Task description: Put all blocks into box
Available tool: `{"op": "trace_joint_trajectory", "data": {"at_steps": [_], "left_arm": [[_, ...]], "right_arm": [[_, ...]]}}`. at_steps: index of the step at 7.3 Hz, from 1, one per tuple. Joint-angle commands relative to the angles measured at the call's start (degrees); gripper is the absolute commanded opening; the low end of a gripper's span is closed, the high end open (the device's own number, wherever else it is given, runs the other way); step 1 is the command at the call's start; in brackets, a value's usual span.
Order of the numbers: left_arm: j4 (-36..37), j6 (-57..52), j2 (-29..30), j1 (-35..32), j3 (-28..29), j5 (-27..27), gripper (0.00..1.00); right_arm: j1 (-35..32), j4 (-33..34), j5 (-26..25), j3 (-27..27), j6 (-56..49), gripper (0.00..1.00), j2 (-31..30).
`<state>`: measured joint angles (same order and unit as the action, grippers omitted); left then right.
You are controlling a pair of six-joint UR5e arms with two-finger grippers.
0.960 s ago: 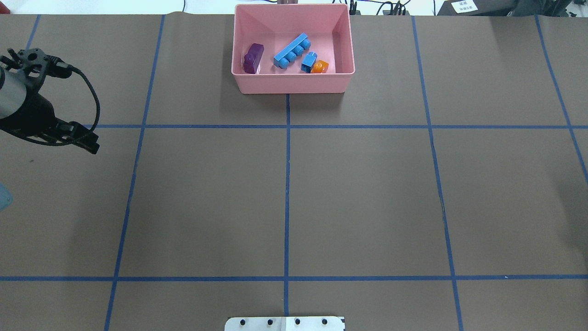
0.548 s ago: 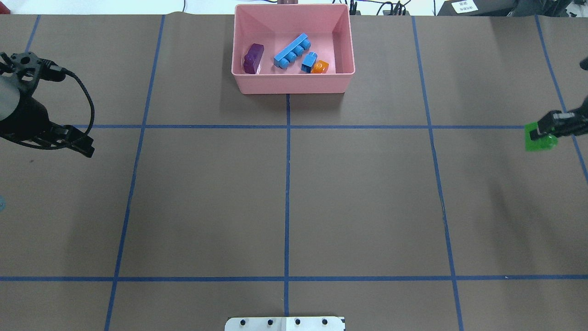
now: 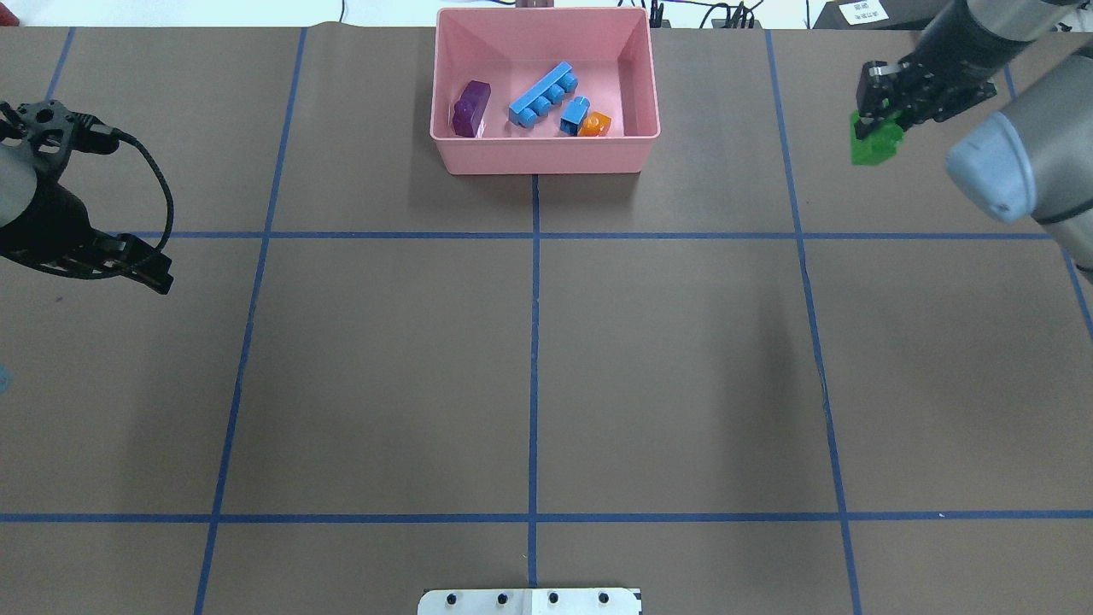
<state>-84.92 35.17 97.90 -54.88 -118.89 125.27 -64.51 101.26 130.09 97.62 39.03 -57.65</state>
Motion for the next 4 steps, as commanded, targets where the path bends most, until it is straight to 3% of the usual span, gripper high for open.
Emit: {"op": "trace_joint_trajectory", "data": {"at_steps": [1,2,4], "left_arm": [[-0.1,0.9,0.1,0.1,0.1,0.0,1.00],[-0.1,0.9,0.1,0.2,0.2,-0.1,1.00],[-0.2,0.9,0.5,0.4,0.8,-0.2,1.00]], "right_arm": [[4.1,2.0,-3.3,-14.7,5.9,0.00,17.5],[6.1,1.5,-6.1,-20.2,6.1,0.00,21.9],[7.0,-14.0,-7.1,-36.8,11.5,0.00,29.6]]}}
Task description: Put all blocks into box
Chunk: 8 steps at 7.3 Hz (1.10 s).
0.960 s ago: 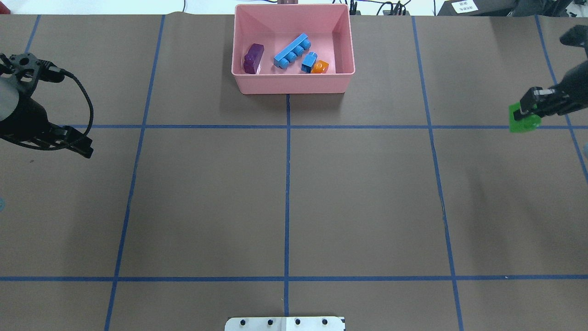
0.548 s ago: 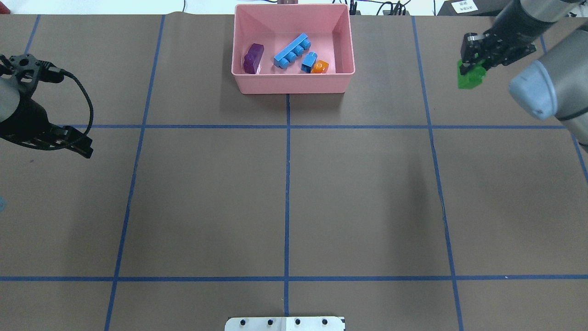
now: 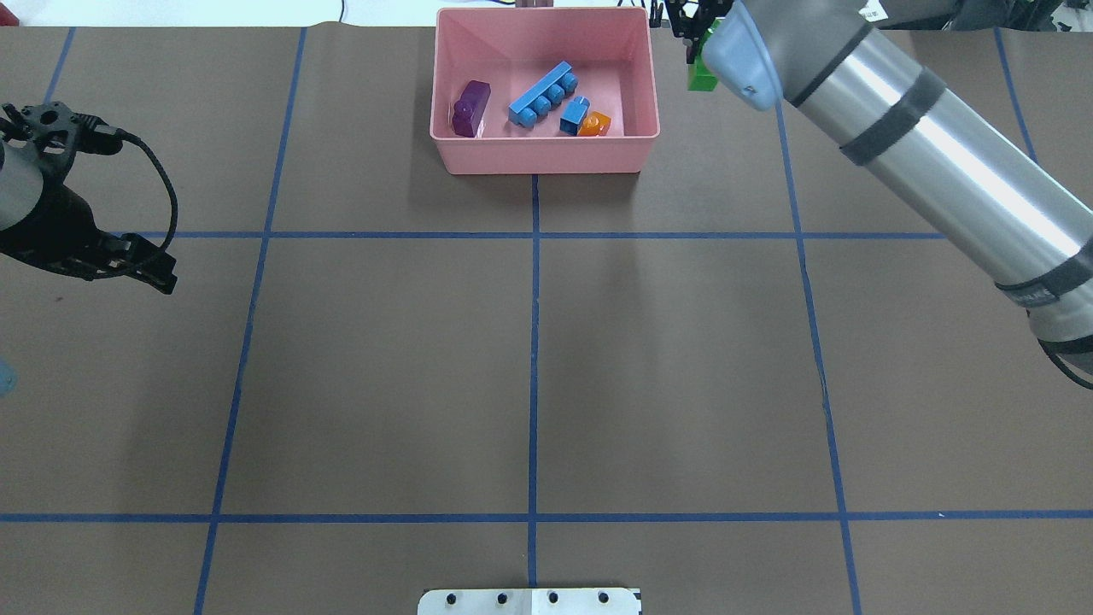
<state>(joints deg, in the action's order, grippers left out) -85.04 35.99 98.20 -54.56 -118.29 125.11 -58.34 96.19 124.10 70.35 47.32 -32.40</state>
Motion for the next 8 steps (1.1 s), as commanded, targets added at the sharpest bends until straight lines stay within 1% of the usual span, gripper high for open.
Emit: {"op": "trace_joint_trajectory", "data": {"at_steps": [1,2,3,4,5,6,7,8], "left_arm": [[0.0,0.0,0.2,0.1,0.3,0.0,1.00],[0.0,0.0,0.3,0.2,0.3,0.0,1.00],[-0.1,0.0,0.4,0.2,0.6,0.0,1.00],[-0.2,0.0,0.6,0.2,1.0,-0.1,1.00],[-0.2,0.0,0.6,0.2,1.0,-0.1,1.00],[-0.2,0.0,0.6,0.2,1.0,-0.1,1.00],[-0.2,0.0,0.6,0.2,1.1,0.0,1.00],[-0.2,0.0,0.6,0.2,1.1,-0.1,1.00]], "right_arm": [[2.7,-16.8,-2.6,-16.8,6.5,0.00,6.6],[5.4,-20.8,-7.3,-22.9,8.4,0.00,10.7],[8.0,-23.9,-10.8,-27.6,9.3,0.00,13.3],[9.6,-29.9,-12.4,-31.5,10.4,0.00,13.5],[10.7,-32.2,-14.4,-32.9,11.7,0.00,13.7],[11.0,-32.2,-14.4,-32.9,12.4,0.00,14.0],[11.5,-32.3,-14.4,-32.9,14.2,0.32,14.5],[12.0,-32.3,-14.4,-32.9,14.7,0.99,14.7]]}}
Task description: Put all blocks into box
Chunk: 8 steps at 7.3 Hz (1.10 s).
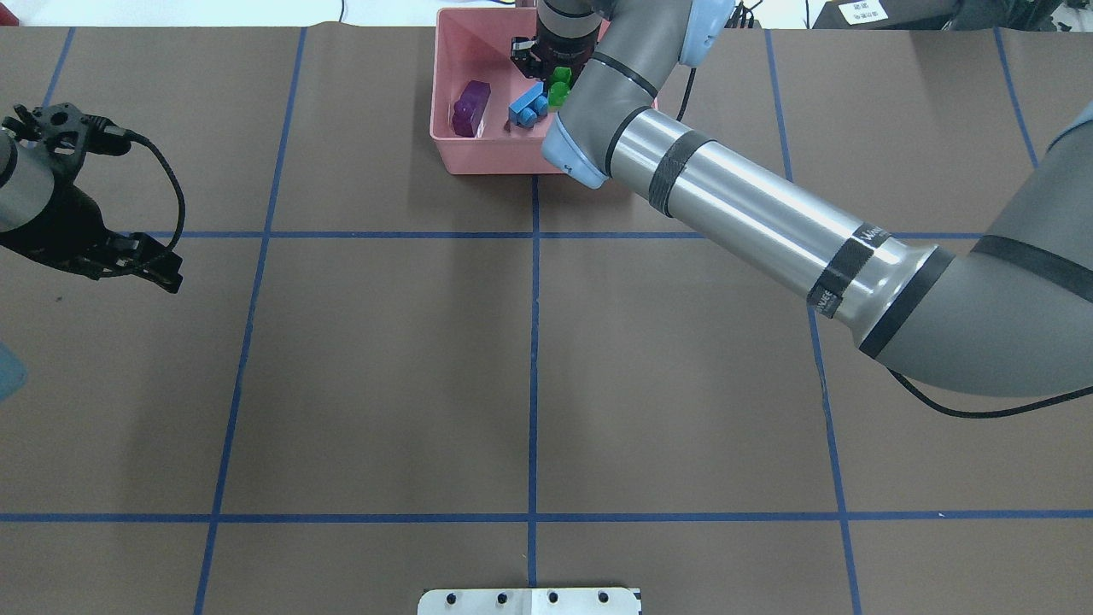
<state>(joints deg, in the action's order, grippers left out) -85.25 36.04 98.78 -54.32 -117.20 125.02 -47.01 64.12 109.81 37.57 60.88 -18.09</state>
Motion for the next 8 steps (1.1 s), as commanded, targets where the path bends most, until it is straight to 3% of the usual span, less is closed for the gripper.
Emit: {"op": "trace_joint_trajectory", "data": {"at_steps": [1,4,5,7,8], "left_arm": [[0.0,0.0,0.0,0.0,0.0,0.0,1.00],[0.0,-0.2,-0.3,0.0,0.1,0.0,1.00],[0.0,-0.7,-0.8,-0.2,0.1,0.0,1.00],[0.0,-4.4,-1.1,-1.6,0.1,-0.2,1.00],[-0.2,-9.9,-4.8,-3.8,0.0,-0.1,1.00]], "right_arm": [[0.8,-0.2,0.0,-0.1,1.8,0.99,0.4],[-0.1,0.5,1.7,0.7,1.1,1.00,0.3],[-1.4,3.5,4.2,2.1,0.0,1.00,-0.1],[-4.3,18.3,7.6,16.7,-8.4,1.00,-6.0],[-6.1,21.4,8.9,24.4,-11.5,1.00,-11.3]]}}
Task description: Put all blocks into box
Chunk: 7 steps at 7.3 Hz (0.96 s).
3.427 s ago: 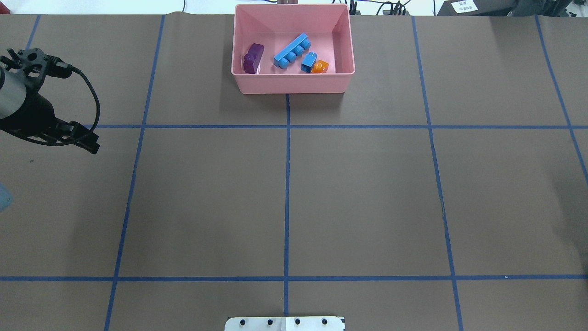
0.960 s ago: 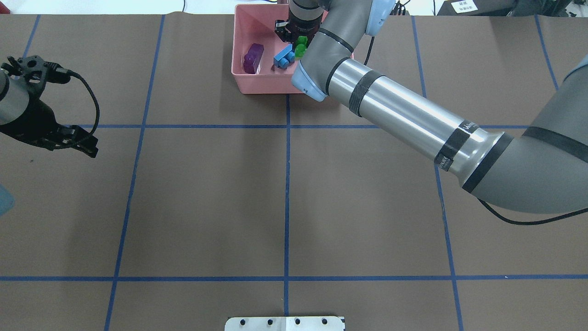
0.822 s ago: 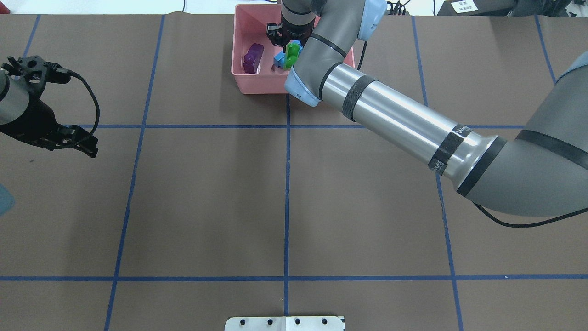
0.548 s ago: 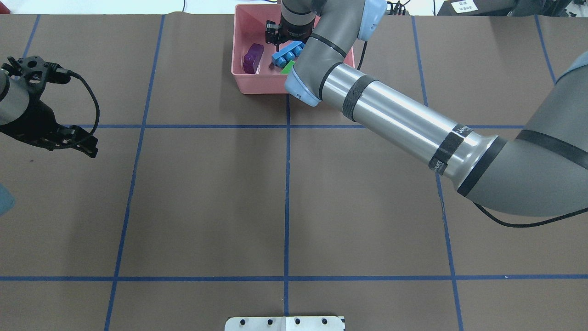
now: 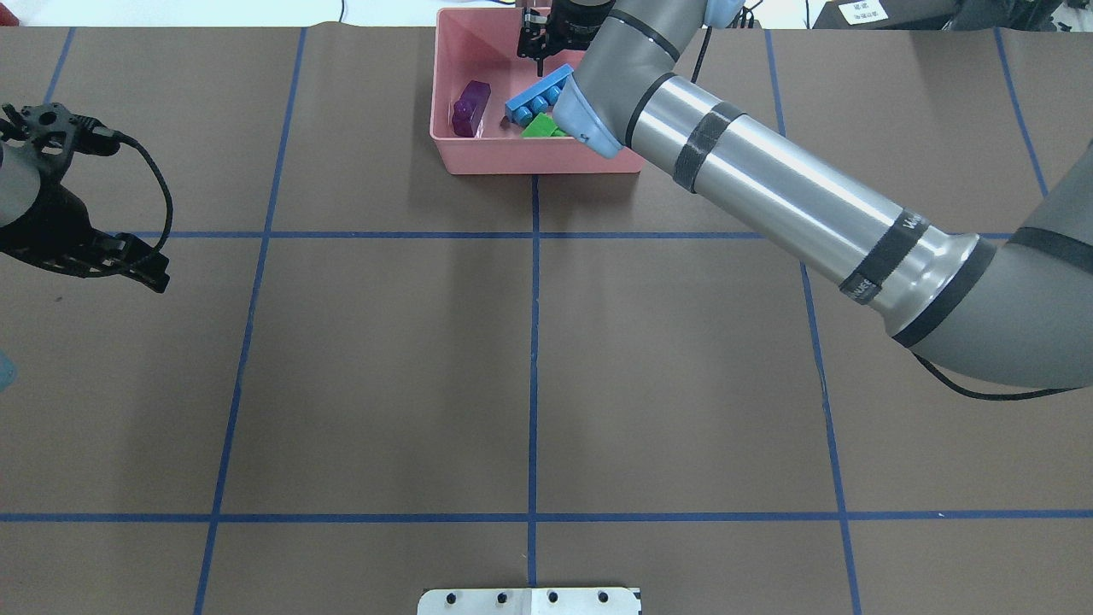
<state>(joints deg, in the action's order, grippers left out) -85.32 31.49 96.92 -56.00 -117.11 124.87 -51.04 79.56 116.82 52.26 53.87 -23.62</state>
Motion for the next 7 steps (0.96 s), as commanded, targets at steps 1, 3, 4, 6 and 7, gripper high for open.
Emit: {"op": "trace_joint_trajectory", "data": {"at_steps": [1,3,4,6,7], "left_arm": [[-0.1,-11.6,-5.1,-6.1,0.0,0.0,1.00],[-0.1,-22.4,-9.3,-13.7,1.5,0.5,1.00],[-0.1,-29.1,-10.9,-18.7,3.6,0.7,1.00],[-0.2,-41.0,-11.1,-30.0,11.3,2.5,1.00],[-0.7,-42.0,-12.0,-32.9,14.4,5.2,1.00]], "right_arm": [[-4.0,6.0,4.4,16.0,-6.5,1.00,-12.0],[-7.7,6.0,7.3,27.2,-13.3,1.00,-24.7],[-10.0,6.0,8.7,31.8,-17.3,1.00,-30.8],[-17.0,6.1,12.8,40.5,-29.1,1.00,-44.5],[-20.2,6.1,13.9,43.4,-34.1,1.00,-50.0]]}}
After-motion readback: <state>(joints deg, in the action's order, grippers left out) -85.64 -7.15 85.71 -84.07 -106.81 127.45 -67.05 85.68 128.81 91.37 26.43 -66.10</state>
